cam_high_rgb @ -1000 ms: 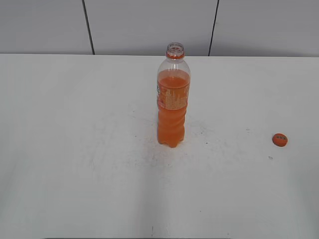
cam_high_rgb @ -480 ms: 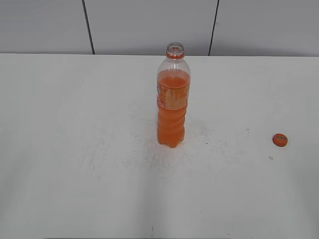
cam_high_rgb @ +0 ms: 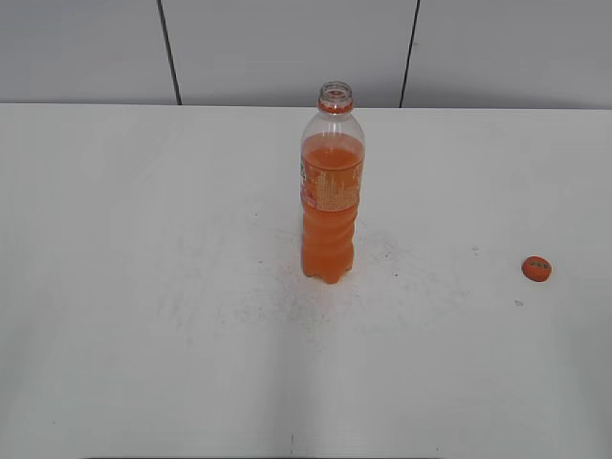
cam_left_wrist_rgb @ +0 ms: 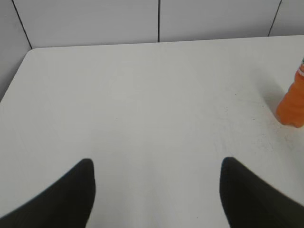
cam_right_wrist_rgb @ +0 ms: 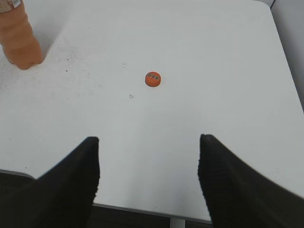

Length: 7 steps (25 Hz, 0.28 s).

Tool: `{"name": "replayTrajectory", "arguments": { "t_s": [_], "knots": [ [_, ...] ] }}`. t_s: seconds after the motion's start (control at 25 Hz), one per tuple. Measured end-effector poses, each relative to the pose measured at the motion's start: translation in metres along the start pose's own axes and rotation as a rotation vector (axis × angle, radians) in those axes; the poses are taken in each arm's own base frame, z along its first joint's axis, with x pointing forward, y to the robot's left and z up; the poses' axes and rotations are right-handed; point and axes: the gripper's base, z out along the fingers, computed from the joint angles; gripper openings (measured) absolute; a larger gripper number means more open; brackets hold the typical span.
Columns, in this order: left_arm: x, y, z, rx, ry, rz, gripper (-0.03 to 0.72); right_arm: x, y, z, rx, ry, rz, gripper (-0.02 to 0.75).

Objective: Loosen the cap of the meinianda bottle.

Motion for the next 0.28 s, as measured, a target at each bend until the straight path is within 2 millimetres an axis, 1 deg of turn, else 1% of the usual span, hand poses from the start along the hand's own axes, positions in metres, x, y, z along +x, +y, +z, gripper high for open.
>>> {"name": "replayTrajectory", "arguments": {
  "t_s": [0.28],
  "knots": [
    [0.0000,0.0000,0.0000,0.000,0.000,0.000,0.489,0.0000,0.0000,0.0000,0.000,0.000,0.000,0.492]
  ]
}}
